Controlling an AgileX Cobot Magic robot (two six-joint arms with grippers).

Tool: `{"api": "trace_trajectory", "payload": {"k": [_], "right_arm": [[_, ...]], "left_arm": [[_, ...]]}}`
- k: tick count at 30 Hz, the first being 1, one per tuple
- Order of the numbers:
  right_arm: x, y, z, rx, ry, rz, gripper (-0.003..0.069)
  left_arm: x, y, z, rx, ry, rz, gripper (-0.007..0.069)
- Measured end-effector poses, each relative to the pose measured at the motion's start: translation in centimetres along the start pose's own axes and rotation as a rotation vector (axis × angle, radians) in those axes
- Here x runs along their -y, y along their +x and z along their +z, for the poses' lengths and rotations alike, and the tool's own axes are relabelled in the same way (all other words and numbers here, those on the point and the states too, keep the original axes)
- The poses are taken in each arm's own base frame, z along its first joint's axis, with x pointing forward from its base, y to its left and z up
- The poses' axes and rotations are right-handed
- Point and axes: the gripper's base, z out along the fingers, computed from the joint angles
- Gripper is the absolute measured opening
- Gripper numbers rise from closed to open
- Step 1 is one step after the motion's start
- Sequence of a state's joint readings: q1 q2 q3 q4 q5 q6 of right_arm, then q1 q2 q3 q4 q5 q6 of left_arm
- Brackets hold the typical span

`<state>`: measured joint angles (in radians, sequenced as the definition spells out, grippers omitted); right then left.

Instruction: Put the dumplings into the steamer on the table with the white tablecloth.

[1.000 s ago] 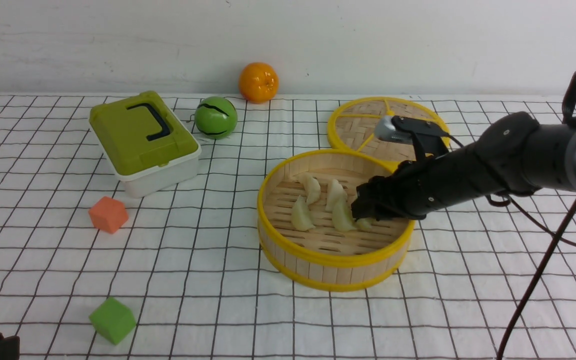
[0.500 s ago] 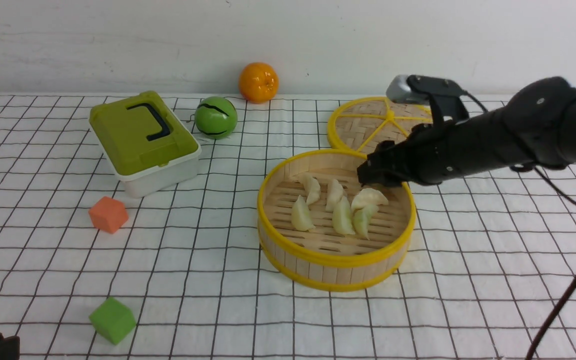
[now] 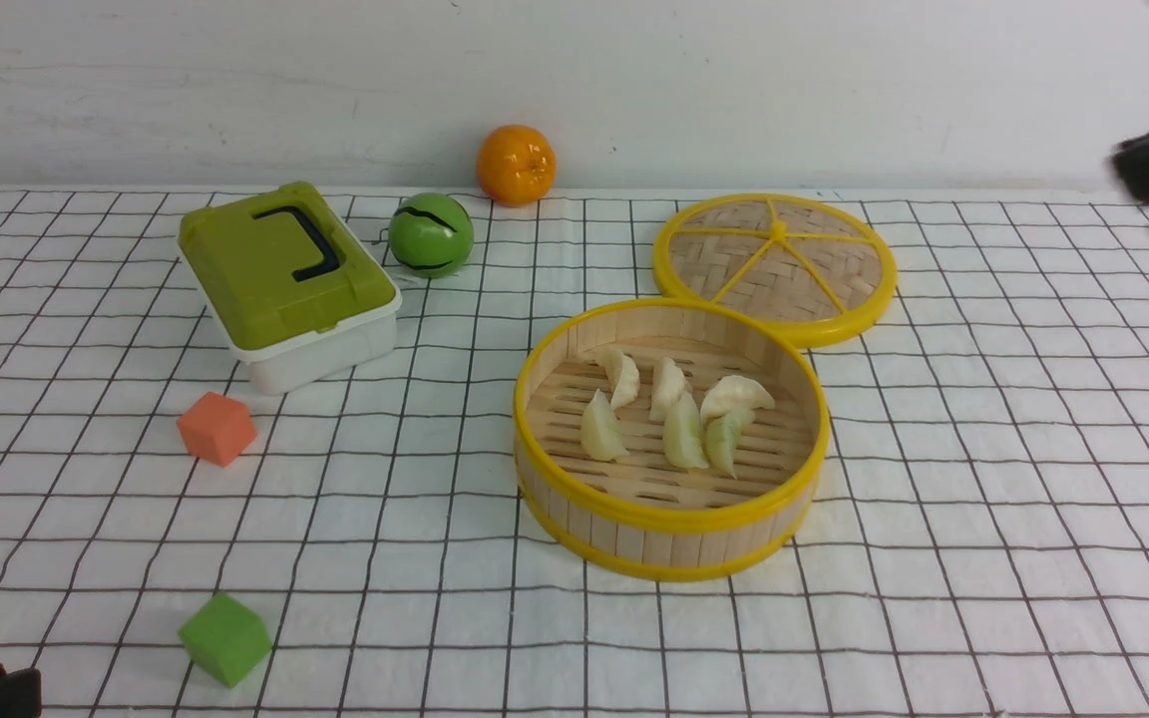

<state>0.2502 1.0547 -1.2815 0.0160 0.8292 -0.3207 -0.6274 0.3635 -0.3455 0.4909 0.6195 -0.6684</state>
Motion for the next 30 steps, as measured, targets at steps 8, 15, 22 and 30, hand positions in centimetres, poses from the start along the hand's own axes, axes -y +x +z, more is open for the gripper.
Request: {"api": "trace_trajectory", "payload": {"k": [8,15,22,30], "right_arm": [[-1.2,6.7,-7.3,0.230,0.172,0.089,-0.0015],[-5.0,16.5,-3.0,0.430,0.117,0.253,-0.0012],[-7.7,23.3,1.0,0.473,0.055,0.274,-0.0006],[-8.6,26.7,2.2,0.299,0.043,0.254,-0.0003]], "left_arm": [[0.0,0.0,0.0,0.002,0.002,-0.002,0.0117],[0.0,0.0,0.0,0.002,0.002,-0.002,0.0126],[0.0,0.0,0.0,0.002,0.002,-0.002,0.0132],[0.0,0.0,0.0,0.004,0.003,-0.002,0.0136]]}}
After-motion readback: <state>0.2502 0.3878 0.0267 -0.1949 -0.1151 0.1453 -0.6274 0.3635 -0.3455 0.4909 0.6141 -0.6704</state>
